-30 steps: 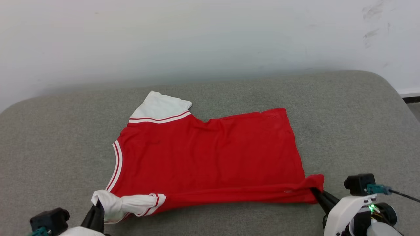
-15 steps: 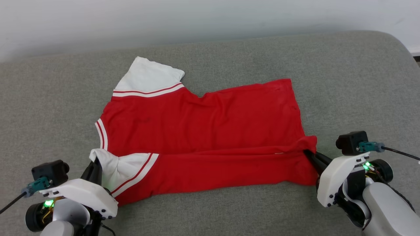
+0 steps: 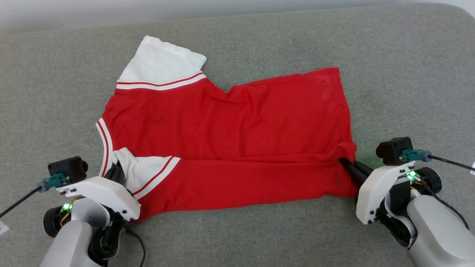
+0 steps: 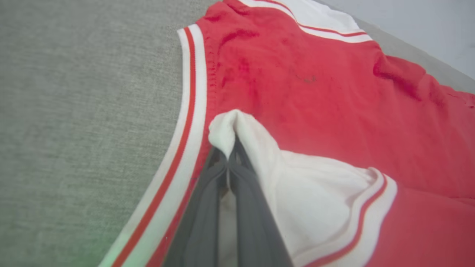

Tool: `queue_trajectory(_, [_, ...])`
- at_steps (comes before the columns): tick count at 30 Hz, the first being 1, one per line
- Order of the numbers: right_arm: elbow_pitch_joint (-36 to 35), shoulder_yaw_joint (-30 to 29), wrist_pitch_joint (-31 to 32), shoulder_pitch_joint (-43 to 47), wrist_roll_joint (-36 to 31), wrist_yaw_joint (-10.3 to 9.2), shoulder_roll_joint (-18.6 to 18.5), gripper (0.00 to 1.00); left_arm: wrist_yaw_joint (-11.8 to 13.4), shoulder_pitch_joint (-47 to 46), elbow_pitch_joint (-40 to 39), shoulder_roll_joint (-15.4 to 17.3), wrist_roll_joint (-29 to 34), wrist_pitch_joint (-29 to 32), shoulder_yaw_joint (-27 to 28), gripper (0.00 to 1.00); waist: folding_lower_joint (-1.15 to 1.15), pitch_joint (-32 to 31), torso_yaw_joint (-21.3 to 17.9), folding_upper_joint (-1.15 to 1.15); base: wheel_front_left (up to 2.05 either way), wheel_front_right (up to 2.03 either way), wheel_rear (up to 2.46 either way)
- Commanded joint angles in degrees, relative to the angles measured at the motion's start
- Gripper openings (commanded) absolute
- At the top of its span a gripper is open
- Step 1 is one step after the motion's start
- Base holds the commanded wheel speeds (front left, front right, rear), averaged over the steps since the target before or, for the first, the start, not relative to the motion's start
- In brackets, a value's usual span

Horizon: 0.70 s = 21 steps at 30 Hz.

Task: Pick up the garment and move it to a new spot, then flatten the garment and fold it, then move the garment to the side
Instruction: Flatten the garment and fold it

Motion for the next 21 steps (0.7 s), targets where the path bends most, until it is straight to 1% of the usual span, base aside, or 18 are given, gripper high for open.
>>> queue_trajectory(1, [1.23,0.81,-0.12,-0.20,-0.04,-0.09,-0.38,1.00,-0.69,-1.06,1.47,-0.23,-0.35,0.50,-0.34,1.00,-0.01,0.13,0.12,0.00,0.00,0.00,0.00])
queue_trajectory(3, [1.40,1.21,-1.32,-0.10,0.03,-0.10,-0.69,1.00,-1.12,-1.26,2.85,-0.71,-0.95,0.27,-0.38,1.00,-0.01,-0.17,0.32,0.00,0.00,0.00,0.00])
queue_trajectory(5, [0.77,0.99,-3.94,0.28,-0.04,-0.10,-1.06,1.00,-1.20,-1.14,3.84,-0.39,-0.92,-0.38,-0.01,1.00,-0.01,-0.88,0.57,0.00,0.00,0.00,0.00])
queue_trajectory(11, [-2.12,-3.08,-14.93,2.80,-1.59,-0.08,-0.60,1.00,-0.86,0.11,2.58,0.34,-1.29,-2.56,1.39,1.00,-0.01,-4.31,1.17,0.00,0.00,0.00,0.00])
queue_trajectory(13, [-3.25,-4.78,-17.73,3.93,-2.76,-0.07,-0.23,1.00,-0.87,0.56,1.67,1.34,-1.55,-2.13,1.92,1.00,-0.01,-5.57,1.17,0.00,0.00,0.00,0.00])
queue_trajectory(15, [-4.73,-6.43,-19.26,5.10,-4.49,-0.07,0.40,1.00,-0.61,1.15,0.45,2.80,-1.33,-1.44,2.27,1.00,-0.01,-6.73,0.98,0.00,0.00,0.00,0.00])
queue_trajectory(18, [-6.53,-8.38,-20.19,6.70,-5.77,-0.07,1.14,1.00,-0.19,1.64,-1.22,4.05,-1.32,-0.17,2.55,1.00,-0.01,-7.92,0.74,0.00,0.00,0.00,0.00])
queue_trajectory(21, [-9.66,-11.03,-20.70,9.40,-8.52,-0.07,2.43,1.00,0.07,2.78,-3.41,7.37,-0.73,3.41,2.25,1.00,-0.01,-9.75,0.25,0.00,0.00,0.00,0.00])
